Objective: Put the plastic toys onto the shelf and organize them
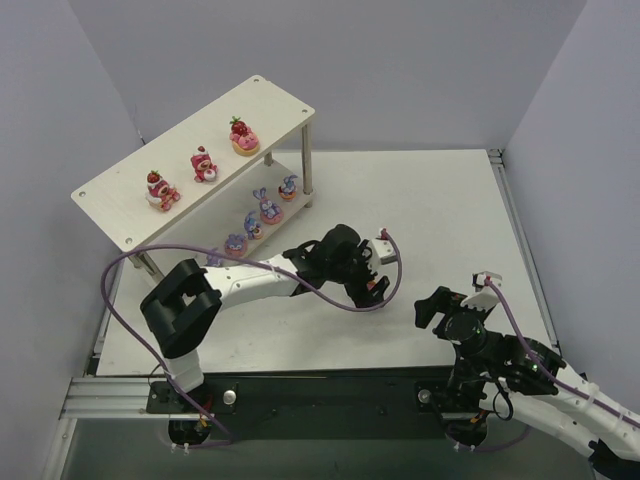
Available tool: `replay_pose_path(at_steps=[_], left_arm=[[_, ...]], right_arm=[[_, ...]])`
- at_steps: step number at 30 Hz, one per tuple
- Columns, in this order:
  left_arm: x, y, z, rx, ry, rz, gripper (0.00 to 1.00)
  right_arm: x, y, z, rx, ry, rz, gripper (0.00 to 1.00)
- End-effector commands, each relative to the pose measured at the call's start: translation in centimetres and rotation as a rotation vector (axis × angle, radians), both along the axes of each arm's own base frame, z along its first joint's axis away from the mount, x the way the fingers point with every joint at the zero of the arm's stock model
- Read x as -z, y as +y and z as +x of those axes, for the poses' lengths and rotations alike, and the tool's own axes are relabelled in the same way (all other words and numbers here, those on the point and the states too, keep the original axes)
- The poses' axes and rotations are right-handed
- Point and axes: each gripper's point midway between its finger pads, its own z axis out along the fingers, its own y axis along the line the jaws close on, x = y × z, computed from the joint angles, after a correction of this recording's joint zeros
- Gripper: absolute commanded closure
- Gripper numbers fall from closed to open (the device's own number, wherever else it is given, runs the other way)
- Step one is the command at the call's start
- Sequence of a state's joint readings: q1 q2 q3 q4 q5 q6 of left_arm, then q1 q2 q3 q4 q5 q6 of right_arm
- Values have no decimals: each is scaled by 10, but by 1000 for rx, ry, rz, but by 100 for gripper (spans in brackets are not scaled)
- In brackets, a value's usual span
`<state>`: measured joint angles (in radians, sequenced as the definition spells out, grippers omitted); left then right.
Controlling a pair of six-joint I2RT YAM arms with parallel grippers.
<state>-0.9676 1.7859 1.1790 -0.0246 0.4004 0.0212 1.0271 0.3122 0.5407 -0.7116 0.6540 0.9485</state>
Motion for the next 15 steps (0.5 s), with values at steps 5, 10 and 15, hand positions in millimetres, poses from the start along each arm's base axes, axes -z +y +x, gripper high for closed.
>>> replay_pose_path(at_steps=[5, 10, 15], left_arm=[[-18, -22, 38, -7, -147, -26, 14], [-7, -21, 60, -7, -118, -21, 14], [-8, -15, 76, -17, -77, -71, 14]], right_arm=[[0, -6, 2, 21, 6, -50, 23], [3, -6, 1, 15, 13, -53, 23], [1, -7, 1, 15, 5, -51, 23]])
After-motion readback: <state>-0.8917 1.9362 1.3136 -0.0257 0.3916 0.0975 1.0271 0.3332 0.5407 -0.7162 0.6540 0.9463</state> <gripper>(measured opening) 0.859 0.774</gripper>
